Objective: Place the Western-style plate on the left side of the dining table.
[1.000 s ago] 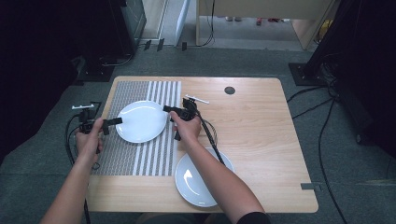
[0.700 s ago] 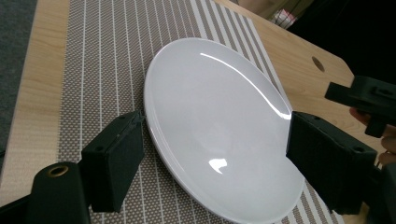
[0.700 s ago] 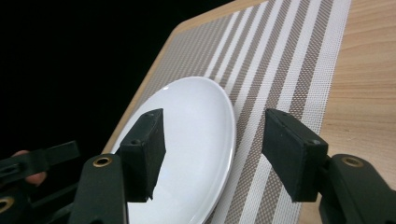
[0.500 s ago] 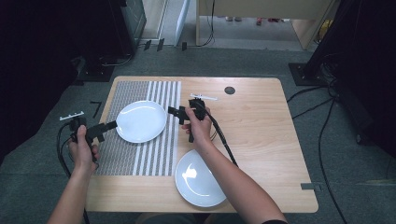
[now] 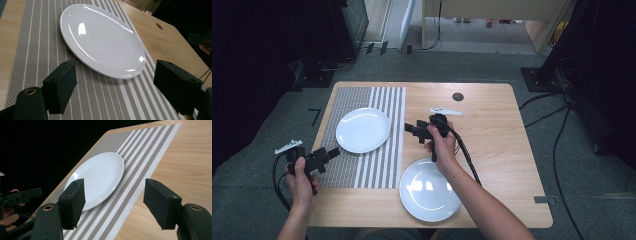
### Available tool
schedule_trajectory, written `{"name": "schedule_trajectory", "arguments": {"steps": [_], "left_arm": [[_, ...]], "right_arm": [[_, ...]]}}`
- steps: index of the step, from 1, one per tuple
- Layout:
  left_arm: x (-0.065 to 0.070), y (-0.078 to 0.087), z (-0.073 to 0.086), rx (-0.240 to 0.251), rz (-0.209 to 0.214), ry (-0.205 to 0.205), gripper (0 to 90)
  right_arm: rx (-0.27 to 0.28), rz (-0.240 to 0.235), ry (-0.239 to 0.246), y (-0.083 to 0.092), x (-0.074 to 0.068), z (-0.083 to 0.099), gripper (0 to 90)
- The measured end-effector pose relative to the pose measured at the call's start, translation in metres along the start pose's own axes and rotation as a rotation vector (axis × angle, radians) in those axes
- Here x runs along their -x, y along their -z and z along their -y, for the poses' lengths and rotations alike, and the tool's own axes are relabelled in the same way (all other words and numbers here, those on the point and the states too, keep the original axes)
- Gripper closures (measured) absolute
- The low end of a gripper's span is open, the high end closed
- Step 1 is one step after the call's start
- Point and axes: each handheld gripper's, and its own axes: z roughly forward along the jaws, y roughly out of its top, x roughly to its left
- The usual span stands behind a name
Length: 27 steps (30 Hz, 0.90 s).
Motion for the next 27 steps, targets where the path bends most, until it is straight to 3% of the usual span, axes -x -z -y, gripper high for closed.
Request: {"name": "schedule_trajectory", "arguments": {"steps": [5, 11, 14, 19, 27], "left_arm": [[0.002, 0.011, 0.021, -0.009, -0.038, -0.021, 18.8], [0.004, 0.022, 0.043, -0.033, -0.113, -0.083, 18.3], [0.001, 0.028, 0.054, -0.030, -0.114, -0.064, 18.4], [-0.002, 0.028, 0.067, -0.054, -0.170, -0.102, 18.3], [-0.002, 0.025, 0.071, -0.054, -0.166, -0.103, 16.8]], "right_arm": [[0.000, 0.000, 0.016, 0.014, 0.004, 0.006, 33.1], [0.008, 0.004, 0.044, 0.033, 0.010, 0.013, 32.3], [0.016, 0.011, 0.054, 0.045, 0.015, 0.017, 31.8], [0.023, 0.046, 0.074, 0.061, 0.025, 0.025, 31.3], [0.024, 0.076, 0.066, 0.089, 0.041, 0.039, 30.9]]}}
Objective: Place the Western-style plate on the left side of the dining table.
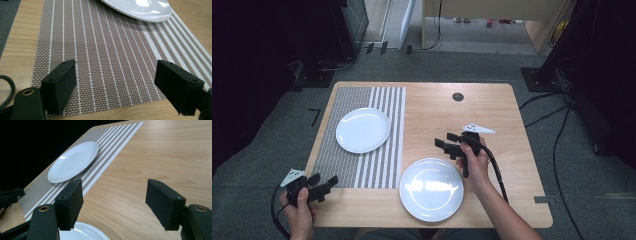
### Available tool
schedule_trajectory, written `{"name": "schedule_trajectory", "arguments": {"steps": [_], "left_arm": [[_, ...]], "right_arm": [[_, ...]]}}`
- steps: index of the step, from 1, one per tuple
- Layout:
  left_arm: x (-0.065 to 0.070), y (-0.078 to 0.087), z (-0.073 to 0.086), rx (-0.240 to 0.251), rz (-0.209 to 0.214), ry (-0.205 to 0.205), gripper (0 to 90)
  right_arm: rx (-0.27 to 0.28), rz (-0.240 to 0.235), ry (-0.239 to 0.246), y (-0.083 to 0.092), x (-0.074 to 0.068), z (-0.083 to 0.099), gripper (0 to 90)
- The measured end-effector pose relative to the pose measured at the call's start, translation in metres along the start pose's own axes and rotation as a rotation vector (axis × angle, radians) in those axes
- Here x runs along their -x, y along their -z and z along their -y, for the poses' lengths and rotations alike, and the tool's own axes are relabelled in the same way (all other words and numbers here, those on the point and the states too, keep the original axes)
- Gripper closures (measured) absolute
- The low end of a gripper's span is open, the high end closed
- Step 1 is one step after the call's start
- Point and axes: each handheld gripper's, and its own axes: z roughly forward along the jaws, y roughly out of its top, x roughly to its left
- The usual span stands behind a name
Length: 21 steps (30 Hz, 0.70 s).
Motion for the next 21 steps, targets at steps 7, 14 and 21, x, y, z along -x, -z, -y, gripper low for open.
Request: {"name": "schedule_trajectory", "arguments": {"steps": [7, 14, 21], "left_arm": [[0.009, -0.003, 0.002, -0.013, -0.066, -0.077, 16.9], [0.022, -0.009, 0.003, -0.056, -0.159, -0.188, 16.9], [0.028, -0.011, 0.004, -0.081, -0.206, -0.248, 16.9]], "right_arm": [[0.001, 0.022, -0.007, 0.020, 0.009, 0.009, 30.5], [-0.002, 0.057, -0.015, 0.038, 0.017, 0.017, 30.1], [0.014, 0.096, -0.014, 0.057, 0.025, 0.022, 29.7]]}}
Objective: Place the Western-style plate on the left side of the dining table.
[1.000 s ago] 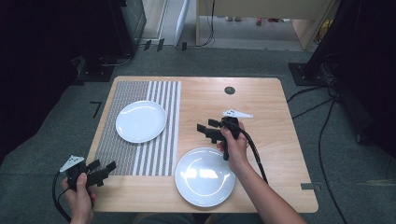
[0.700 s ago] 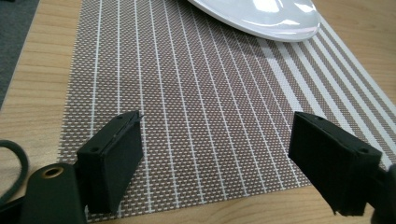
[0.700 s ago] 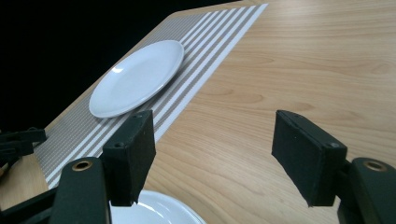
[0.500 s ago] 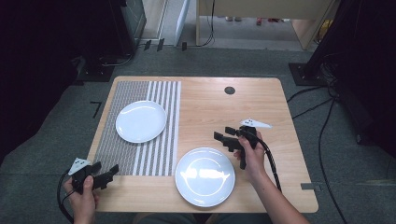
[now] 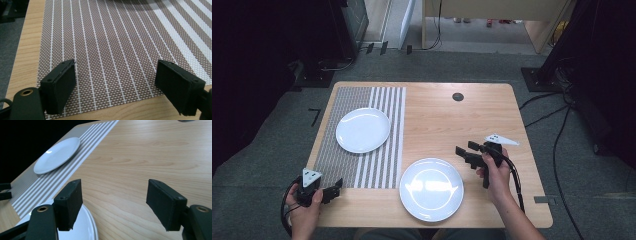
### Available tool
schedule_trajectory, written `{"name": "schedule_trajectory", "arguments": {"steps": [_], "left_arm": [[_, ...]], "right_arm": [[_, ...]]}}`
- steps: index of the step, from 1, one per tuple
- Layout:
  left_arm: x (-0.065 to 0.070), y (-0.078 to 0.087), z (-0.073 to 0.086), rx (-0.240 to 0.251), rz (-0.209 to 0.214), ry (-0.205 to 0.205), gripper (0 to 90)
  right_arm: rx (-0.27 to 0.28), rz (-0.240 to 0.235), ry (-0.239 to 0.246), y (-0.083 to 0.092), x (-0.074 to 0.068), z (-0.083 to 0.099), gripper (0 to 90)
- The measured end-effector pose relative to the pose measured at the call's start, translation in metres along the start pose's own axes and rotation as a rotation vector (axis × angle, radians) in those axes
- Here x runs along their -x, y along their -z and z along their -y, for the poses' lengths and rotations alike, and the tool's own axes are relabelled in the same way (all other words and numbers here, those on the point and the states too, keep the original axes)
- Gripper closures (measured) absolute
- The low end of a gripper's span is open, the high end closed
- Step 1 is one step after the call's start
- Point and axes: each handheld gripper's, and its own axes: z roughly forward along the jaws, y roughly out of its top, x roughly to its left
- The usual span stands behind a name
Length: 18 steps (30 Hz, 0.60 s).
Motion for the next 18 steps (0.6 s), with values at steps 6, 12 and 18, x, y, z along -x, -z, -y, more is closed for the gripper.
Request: {"name": "schedule_trajectory", "arguments": {"steps": [6, 12, 18], "left_arm": [[0.000, 0.000, 0.000, 0.000, -0.001, -0.002, 16.8], [0.000, 0.000, 0.000, 0.000, -0.001, -0.001, 16.8], [0.000, 0.000, 0.000, 0.000, 0.000, -0.001, 16.8]], "right_arm": [[0.004, 0.053, 0.006, 0.016, 0.012, 0.005, 29.5], [0.000, 0.118, 0.003, 0.031, 0.024, 0.013, 29.5], [-0.011, 0.184, -0.008, 0.048, 0.038, 0.023, 29.4]]}}
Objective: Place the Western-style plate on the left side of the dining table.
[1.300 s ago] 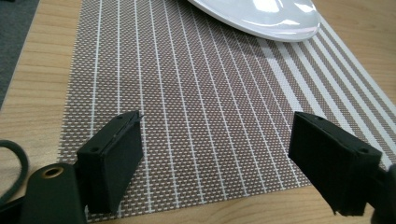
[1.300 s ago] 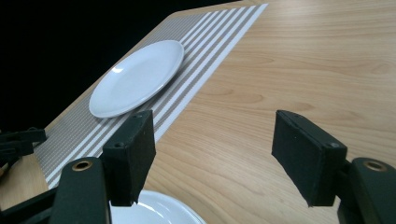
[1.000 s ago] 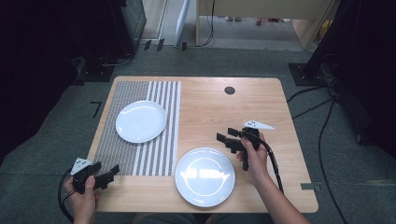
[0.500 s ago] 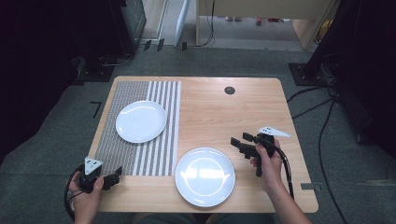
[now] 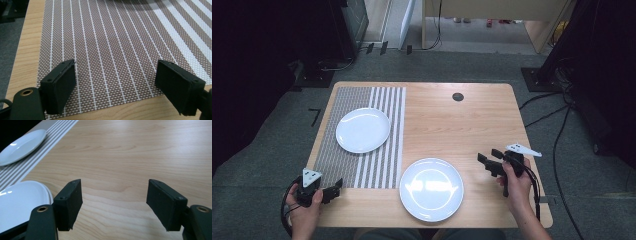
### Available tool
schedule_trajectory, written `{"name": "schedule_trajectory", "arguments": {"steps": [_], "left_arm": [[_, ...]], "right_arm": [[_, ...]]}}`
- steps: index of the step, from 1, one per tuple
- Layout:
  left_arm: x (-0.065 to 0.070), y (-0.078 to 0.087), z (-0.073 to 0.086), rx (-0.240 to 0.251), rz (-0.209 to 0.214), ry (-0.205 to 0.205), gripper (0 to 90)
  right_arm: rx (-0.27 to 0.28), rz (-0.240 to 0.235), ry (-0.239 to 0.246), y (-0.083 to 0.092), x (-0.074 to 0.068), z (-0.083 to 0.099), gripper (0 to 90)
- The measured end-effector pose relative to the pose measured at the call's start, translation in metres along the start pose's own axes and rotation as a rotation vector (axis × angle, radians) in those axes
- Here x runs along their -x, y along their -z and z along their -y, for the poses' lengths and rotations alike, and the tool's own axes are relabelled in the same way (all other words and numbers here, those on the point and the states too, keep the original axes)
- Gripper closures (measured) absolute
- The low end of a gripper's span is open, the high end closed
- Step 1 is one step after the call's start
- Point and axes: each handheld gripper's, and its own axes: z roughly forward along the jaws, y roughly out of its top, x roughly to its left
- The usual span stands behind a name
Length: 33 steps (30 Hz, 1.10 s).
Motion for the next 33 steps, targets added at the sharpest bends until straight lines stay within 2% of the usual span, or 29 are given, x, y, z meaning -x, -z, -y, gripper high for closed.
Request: {"name": "schedule_trajectory", "arguments": {"steps": [10, 22, 28, 33], "left_arm": [[0.000, 0.000, 0.000, 0.000, 0.001, -0.001, 16.8], [0.000, 0.000, 0.000, 0.000, 0.002, -0.001, 16.8], [0.000, 0.000, 0.000, 0.000, 0.002, -0.001, 16.9], [0.000, 0.000, 0.000, 0.000, 0.002, -0.001, 16.9]], "right_arm": [[-0.022, 0.077, 0.002, 0.020, 0.020, 0.016, 28.3], [-0.016, 0.136, -0.017, 0.048, 0.042, 0.028, 26.6], [-0.030, 0.170, -0.004, 0.061, 0.051, 0.034, 24.3], [-0.032, 0.197, -0.011, 0.071, 0.058, 0.039, 23.1]]}}
